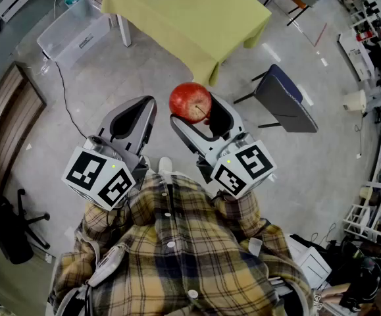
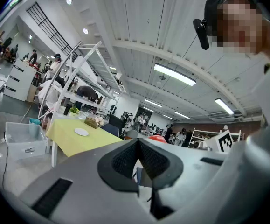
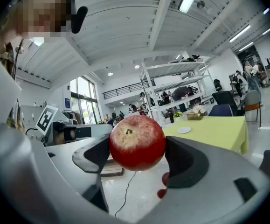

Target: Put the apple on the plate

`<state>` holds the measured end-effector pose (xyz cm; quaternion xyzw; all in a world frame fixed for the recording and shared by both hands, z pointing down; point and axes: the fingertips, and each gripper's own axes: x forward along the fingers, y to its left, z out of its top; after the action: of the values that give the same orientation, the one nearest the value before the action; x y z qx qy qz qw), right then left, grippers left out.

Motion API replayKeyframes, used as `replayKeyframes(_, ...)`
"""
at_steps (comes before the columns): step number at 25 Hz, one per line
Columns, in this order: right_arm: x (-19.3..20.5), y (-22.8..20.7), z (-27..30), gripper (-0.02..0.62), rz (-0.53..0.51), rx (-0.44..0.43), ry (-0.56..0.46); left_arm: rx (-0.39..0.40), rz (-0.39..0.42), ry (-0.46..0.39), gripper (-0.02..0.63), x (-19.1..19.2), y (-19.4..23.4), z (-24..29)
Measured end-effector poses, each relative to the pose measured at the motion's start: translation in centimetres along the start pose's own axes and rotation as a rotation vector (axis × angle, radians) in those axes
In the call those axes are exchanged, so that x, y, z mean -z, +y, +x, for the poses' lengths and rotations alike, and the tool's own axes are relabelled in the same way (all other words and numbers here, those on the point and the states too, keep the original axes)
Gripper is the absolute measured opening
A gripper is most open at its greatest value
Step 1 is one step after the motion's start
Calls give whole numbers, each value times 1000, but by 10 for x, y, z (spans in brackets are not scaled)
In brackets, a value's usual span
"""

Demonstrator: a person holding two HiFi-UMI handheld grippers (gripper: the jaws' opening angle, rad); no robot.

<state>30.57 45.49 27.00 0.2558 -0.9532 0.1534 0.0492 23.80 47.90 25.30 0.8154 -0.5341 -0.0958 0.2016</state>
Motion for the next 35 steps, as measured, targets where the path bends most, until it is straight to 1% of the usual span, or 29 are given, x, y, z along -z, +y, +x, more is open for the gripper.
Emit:
replayKeyframes(3,-2,-3,-5,370,-2,-8,-4,2,4,-3,8,1,-7,4)
replayKeyframes(8,-1,-7,-18,370,23,-6,-21,-3,11,-4,8,6,-16,5)
replayKeyframes(12,1,-9,-20,370,26,-20,-24,-31,14,-22,8,6,-14,0)
replayKeyframes(15,5,-13,-28,370,31,-34,-19,-53,17,-28,8,12,-19,-2)
replayKeyframes(20,9,-13,-31,370,54,-57,-18,-87,21,-36,8,15,-20,-8)
replayKeyframes(26,3,-15,-18,370,59,-79,-12,-110,33,-45,8,5,-8,-5)
replayKeyframes(35,-6,-27,38,370,59,-61,3,-79,21,-40,8,-15,43,19)
